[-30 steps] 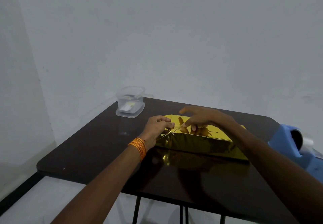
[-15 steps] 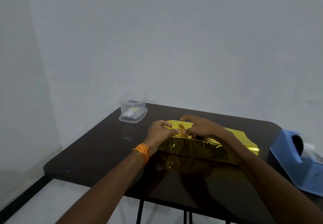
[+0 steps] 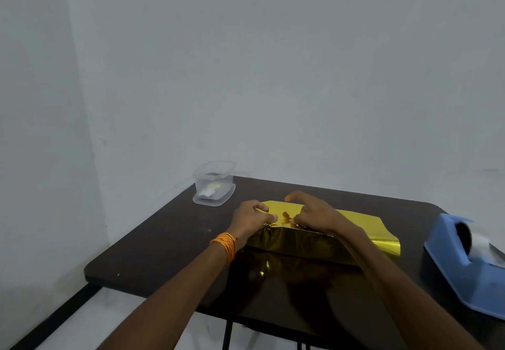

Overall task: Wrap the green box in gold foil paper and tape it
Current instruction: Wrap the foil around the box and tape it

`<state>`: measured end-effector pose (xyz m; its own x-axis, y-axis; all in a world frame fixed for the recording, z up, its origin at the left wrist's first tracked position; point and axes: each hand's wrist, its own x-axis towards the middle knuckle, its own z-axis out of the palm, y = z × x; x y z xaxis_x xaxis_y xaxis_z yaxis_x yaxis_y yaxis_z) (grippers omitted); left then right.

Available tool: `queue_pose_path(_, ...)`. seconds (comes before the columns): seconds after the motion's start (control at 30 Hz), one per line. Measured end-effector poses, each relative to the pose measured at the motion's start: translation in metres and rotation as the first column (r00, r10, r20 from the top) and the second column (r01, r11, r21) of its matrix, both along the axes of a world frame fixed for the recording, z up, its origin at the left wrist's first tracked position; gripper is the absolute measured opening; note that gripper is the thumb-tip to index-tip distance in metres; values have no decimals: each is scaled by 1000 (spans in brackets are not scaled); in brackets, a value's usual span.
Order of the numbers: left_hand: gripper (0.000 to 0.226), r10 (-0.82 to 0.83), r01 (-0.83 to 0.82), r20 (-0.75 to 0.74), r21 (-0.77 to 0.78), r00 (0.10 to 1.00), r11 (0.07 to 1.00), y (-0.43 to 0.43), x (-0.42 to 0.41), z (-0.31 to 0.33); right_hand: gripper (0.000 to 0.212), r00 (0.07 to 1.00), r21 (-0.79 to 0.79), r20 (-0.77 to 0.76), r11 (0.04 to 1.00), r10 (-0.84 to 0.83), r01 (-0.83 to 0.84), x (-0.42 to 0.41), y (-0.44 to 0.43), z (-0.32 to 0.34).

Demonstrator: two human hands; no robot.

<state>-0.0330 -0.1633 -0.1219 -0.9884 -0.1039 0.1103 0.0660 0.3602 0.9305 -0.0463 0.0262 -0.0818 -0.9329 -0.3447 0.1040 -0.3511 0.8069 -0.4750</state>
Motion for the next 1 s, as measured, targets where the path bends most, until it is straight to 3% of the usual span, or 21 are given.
queue_pose_path(0.07,35,16,-17,-19,-24,1000,1000,1,3,1,45,997,-92,-43,994,-56,52,11,4,0)
queue_pose_path(0.23,26,97,-114,-110,-160,989,981,4,13,4,28,896,-260,-357,949,-265,177,52,13,-12)
queue_pose_path(0.33,16,153,-234,-327,-224,933,946,13,18,22,13,883,-282,-369,940,-291,192,75,21,-24)
queue_pose_path(0.4,15,86,-201,-390,-265,917,943,22,15,38,9,899,-296,-325,935,-293,197,85,21,-35)
queue_pose_path(0.5,22,-83,-87,-329,-470,941,878,40,-5,48,6,889,-334,-330,920,-317,204,85,22,-47)
queue_pose_path(0.67,40,-210,121,-14,-778,978,616,50,-38,38,6,925,-447,-241,880,-293,162,66,38,-47)
queue_pose_path(0.87,48,-240,195,5,-598,971,777,31,-33,37,13,957,-463,-107,866,-269,192,20,78,-47)
queue_pose_path(1.0,47,-260,294,155,-279,953,914,17,-11,26,39,983,-515,29,840,-182,171,9,90,-55)
